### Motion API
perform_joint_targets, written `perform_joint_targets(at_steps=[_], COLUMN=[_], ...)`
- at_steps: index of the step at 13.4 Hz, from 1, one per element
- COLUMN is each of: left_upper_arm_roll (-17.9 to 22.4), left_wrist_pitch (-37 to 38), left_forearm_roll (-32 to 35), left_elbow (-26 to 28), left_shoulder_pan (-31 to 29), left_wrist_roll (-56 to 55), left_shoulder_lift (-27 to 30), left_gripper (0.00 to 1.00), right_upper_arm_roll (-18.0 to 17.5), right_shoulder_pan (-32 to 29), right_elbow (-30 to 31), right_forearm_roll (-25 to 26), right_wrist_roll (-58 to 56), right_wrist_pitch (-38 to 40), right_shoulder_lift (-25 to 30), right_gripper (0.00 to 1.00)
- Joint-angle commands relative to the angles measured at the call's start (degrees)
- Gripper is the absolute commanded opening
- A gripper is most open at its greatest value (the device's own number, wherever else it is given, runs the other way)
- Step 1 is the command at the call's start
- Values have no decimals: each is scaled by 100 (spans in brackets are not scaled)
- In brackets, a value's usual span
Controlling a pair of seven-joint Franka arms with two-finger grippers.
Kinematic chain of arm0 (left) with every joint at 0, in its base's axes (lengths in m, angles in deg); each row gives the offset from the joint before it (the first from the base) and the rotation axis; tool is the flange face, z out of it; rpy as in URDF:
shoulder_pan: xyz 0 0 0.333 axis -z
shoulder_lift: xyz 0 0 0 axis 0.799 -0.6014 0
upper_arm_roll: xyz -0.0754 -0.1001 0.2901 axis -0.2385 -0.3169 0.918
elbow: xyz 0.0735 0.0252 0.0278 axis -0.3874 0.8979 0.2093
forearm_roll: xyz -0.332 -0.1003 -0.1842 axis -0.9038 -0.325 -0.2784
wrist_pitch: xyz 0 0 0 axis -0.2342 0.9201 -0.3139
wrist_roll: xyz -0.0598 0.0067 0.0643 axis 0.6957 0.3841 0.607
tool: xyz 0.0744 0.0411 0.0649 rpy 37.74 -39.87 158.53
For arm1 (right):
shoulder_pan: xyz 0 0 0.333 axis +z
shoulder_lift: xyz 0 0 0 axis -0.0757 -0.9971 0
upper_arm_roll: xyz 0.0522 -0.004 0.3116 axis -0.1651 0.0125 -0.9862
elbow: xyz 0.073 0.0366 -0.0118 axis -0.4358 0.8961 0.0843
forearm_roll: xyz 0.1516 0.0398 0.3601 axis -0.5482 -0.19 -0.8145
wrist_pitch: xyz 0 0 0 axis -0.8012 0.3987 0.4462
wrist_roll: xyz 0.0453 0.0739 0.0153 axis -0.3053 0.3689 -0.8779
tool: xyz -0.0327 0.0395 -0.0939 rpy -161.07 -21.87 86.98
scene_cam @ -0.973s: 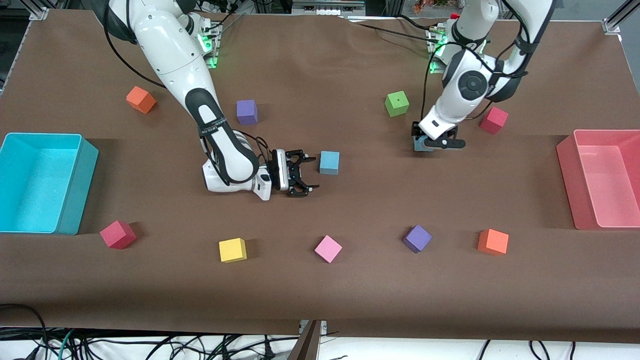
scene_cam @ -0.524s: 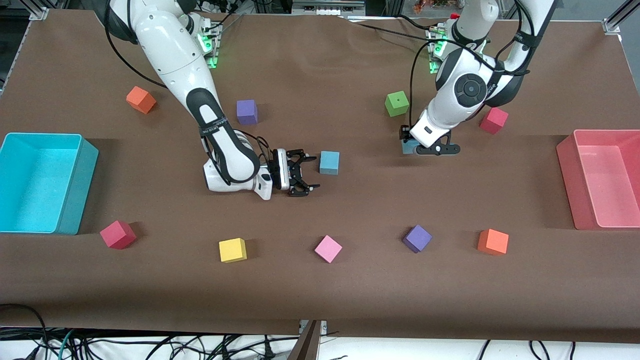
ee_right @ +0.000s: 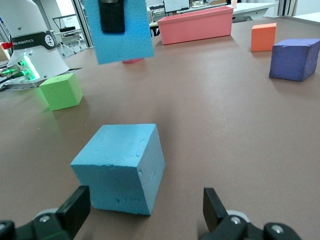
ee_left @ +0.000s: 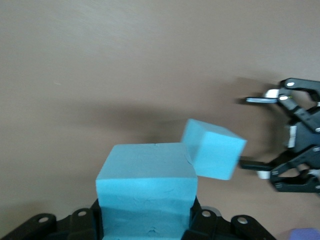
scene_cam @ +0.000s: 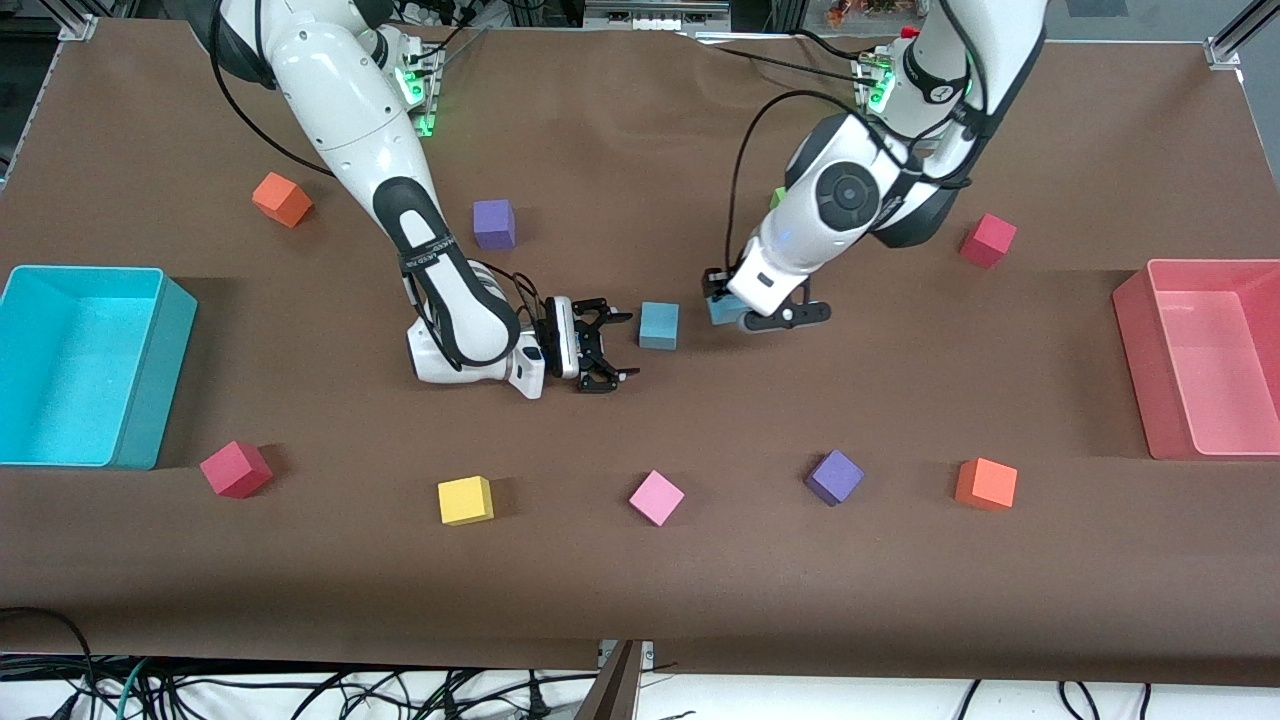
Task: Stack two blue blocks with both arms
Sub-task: 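Carry the held cube with the left gripper over the placed cube, then lower the cube onto the other cube and open the left gripper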
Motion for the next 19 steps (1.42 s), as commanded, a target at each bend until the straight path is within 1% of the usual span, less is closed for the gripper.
perform_joint_targets(at_steps=[1, 2, 4, 6, 11, 15, 19], left_upper_arm_roll=[46, 46, 98, 99, 116, 108, 99], left_wrist_pitch=[116, 99, 55, 55, 46, 46, -103], left_forearm_roll=[-30, -29, -29, 119, 146, 559, 586], left_elbow=[-661, -819, -1031, -1181, -1225, -1243, -1296], left_shoulder_pan=[247, 308, 597, 643, 704, 713, 731], left_wrist_roll=[-431, -467, -730, -836, -907, -1047, -1162], left_shoulder_lift=[-545, -729, -967, -1073, -1108, -1196, -1275], left_gripper=[32, 34, 34, 34, 34, 35, 36], right_upper_arm_roll=[-17, -25, -25, -25, -17, -17, -17], right_shoulder_pan=[-4, -4, -4, -4, -21, -65, -65], right_elbow=[62, 62, 62, 62, 62, 97, 106], right_forearm_roll=[-149, -149, -149, -149, -149, -149, -141], right_wrist_roll=[-198, -198, -198, -198, -198, -365, -374], right_wrist_pitch=[14, 14, 14, 6, 41, 137, 138], right_shoulder_lift=[-7, -7, -16, -16, -16, -7, -7], right_gripper=[100, 100, 100, 100, 100, 100, 100])
